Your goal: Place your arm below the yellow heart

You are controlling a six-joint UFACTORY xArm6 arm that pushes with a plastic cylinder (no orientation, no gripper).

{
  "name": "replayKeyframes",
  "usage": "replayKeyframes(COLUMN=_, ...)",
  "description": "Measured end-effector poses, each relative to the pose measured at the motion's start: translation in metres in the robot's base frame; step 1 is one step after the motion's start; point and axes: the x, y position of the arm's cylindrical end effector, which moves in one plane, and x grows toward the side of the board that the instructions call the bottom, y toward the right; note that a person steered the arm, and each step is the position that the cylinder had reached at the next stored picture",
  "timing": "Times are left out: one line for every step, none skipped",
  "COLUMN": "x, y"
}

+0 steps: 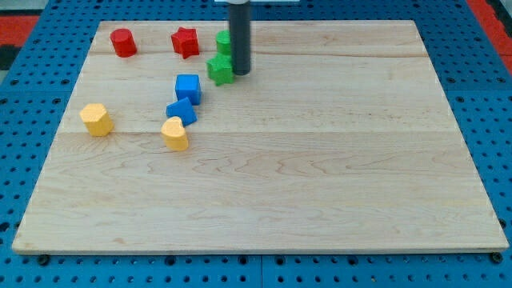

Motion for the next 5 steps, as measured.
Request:
replayKeyframes(x=-0.003, y=-0.044)
replayKeyframes(x=0.007, y=-0.051)
replayKeyframes(x=0.026, y=0.015)
replayKeyframes(x=0.03, y=0.074)
replayKeyframes(x=0.03, y=0.087)
